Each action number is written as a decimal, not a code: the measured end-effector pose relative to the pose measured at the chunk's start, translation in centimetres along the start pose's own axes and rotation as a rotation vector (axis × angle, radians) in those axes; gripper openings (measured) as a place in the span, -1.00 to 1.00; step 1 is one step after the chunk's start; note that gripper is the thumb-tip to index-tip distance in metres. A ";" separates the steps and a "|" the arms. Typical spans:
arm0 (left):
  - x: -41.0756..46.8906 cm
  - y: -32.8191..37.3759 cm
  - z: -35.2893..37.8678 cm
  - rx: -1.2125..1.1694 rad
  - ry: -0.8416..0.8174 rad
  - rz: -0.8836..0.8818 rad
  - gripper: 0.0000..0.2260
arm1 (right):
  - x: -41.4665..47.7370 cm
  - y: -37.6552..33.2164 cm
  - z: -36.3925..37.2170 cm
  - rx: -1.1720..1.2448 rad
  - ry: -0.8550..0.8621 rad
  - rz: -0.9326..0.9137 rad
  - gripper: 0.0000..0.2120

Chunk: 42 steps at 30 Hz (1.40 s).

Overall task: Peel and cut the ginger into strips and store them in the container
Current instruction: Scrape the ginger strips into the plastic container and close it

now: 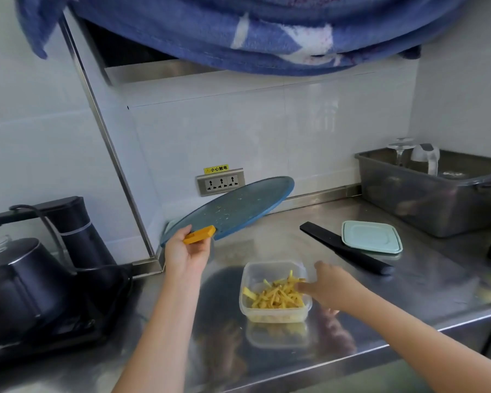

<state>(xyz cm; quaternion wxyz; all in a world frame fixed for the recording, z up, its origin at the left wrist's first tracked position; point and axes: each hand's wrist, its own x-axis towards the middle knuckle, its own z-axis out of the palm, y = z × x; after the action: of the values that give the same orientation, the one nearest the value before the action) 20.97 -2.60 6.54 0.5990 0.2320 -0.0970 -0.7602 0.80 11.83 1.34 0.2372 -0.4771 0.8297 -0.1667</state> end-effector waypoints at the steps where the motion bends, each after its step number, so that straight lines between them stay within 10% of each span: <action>1: -0.3 0.1 0.1 0.007 0.001 0.001 -0.89 | -0.1 -0.2 0.1 0.141 -0.101 0.059 -0.68; 16: -3.8 -0.6 -1.7 -0.023 0.016 -0.004 -0.95 | -1.6 5.0 -2.2 0.608 -0.198 -0.008 -0.83; 42: -7.3 -5.3 -9.6 -0.036 0.195 0.026 -0.66 | -1.9 7.8 -5.0 0.132 -0.115 0.158 -0.71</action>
<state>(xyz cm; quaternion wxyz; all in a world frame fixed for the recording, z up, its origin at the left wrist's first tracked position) 22.12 7.06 -2.34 0.6196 0.2930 -0.0276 -0.7277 -6.71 17.55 1.98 0.3275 -0.4024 0.8370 -0.1741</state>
